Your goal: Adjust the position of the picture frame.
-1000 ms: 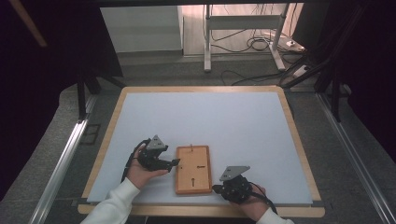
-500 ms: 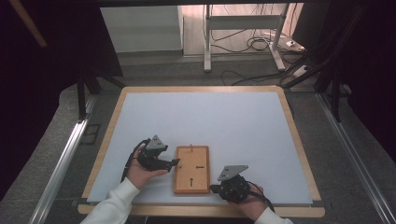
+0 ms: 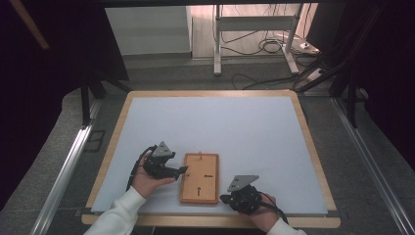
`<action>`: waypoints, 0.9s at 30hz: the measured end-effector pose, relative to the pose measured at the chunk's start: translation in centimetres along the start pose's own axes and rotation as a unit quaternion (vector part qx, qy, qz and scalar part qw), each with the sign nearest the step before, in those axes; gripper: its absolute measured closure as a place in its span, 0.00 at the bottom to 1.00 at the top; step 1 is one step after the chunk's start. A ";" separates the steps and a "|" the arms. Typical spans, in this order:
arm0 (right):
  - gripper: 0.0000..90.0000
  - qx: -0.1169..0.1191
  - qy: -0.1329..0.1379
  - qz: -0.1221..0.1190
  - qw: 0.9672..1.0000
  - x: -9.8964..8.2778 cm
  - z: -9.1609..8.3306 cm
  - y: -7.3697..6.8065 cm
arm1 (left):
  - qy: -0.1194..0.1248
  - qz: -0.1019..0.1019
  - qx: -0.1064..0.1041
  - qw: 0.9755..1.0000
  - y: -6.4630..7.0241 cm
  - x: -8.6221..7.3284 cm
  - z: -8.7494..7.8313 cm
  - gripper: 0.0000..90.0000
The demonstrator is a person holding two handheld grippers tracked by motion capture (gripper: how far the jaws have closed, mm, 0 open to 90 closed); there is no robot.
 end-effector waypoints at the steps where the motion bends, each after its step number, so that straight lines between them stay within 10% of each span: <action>1: 1.00 -0.004 0.006 0.002 1.000 0.0 -0.3 0.3 | 0.000 0.000 0.000 1.000 0.0 0.0 0.0 0.27; 15: 0.93 -0.056 0.066 0.046 0.995 -1.2 -4.0 5.3 | 0.001 -0.001 -0.001 1.000 -0.2 -0.1 0.0 0.27; 20: 0.46 -0.079 0.069 0.062 0.993 -1.7 -4.0 5.9 | 0.002 0.000 -0.004 1.000 -0.1 -0.1 0.1 0.27; 27: 0.30 -0.096 0.085 0.076 0.989 -1.8 -4.4 6.1 | 0.012 0.006 -0.013 1.000 0.0 0.1 0.0 0.27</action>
Point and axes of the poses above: each handheld gripper's, and its own axes: z roughly forward along the jaws, x roughly out of its top, y roughly to its right, the point moved 6 cm from there along z, roughly forward along the jaws, and after that the axes turned 7 degrees about z, right-handed, at the moved point
